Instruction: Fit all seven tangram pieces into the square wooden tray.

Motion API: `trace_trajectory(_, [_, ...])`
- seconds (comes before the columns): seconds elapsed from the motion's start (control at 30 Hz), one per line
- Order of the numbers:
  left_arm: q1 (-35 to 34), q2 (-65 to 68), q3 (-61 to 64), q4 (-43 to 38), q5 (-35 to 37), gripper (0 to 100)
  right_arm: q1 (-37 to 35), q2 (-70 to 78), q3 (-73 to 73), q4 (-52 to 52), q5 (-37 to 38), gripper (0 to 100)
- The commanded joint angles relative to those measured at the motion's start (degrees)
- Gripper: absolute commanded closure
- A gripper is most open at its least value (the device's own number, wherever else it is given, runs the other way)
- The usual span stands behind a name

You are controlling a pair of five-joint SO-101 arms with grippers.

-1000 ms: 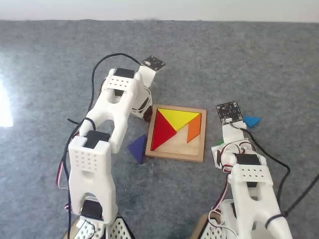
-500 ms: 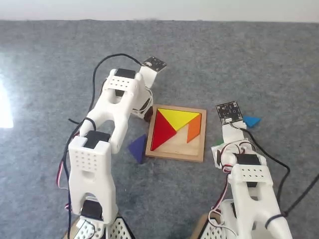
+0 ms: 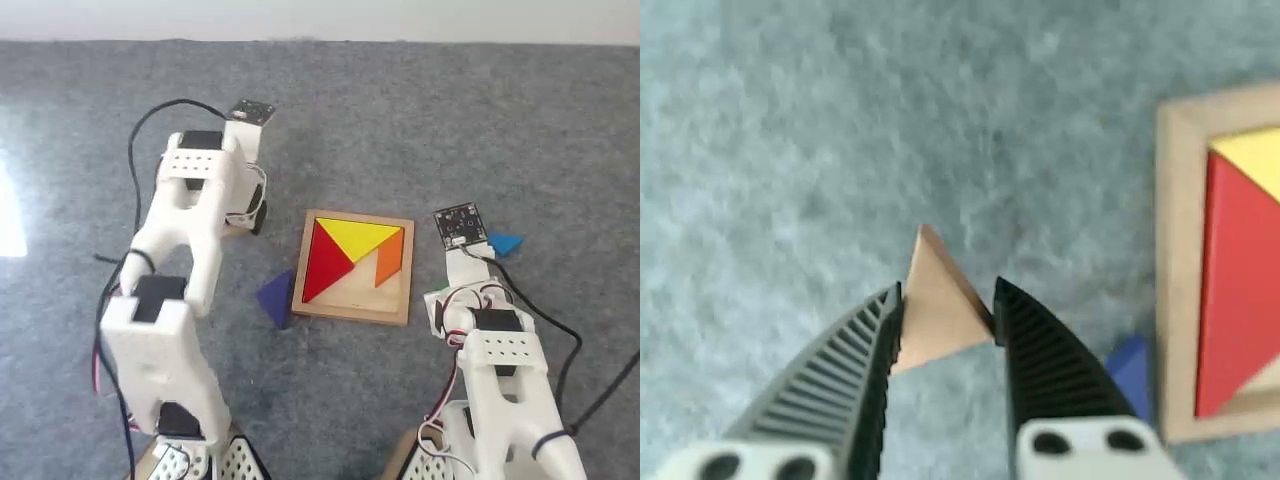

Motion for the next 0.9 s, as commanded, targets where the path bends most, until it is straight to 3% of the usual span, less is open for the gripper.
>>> trace_trajectory(0.0, [0.62,-8.88,5.05,0.18,0.79,94,0.40,-1.80,-0.62,-1.10,-0.35,79.7])
trace_trajectory(0.17, [3.16,-9.67,16.13,-6.15,0.62,85,0.31,-1.80,-0.62,-1.10,-0.35,79.7])
trace_trajectory(0.3, [3.16,-11.08,18.86,-9.93,0.79,85,0.31,-1.80,-0.62,-1.10,-0.35,79.7])
trace_trajectory(0.63, [7.30,-29.27,22.46,-7.56,0.70,85,0.31,-1.80,-0.62,-1.19,-0.26,79.7])
trace_trajectory(0.87, [4.48,-25.85,23.25,-10.11,0.88,82,0.31,-1.80,-0.62,-1.01,-0.26,79.7])
